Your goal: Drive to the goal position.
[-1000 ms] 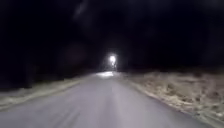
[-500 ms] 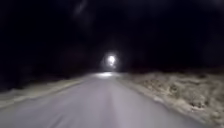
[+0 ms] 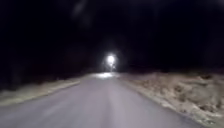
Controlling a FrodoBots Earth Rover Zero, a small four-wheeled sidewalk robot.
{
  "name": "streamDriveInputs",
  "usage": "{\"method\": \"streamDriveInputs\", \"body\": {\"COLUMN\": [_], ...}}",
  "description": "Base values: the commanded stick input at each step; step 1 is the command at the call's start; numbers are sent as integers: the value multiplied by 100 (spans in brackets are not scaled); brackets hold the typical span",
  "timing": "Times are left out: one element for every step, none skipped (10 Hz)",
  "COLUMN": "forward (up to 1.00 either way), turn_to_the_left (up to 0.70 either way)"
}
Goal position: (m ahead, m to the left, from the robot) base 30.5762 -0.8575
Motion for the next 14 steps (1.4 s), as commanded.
{"method": "streamDriveInputs", "body": {"forward": [85, 85, 85, 85, 85, 85, 85, 85, 85, 85, 85, 85, 85, 85], "turn_to_the_left": [0, 0, 0, 0, 0, 0, 0, 0, 0, 12, 21, 4, 0, 0]}}
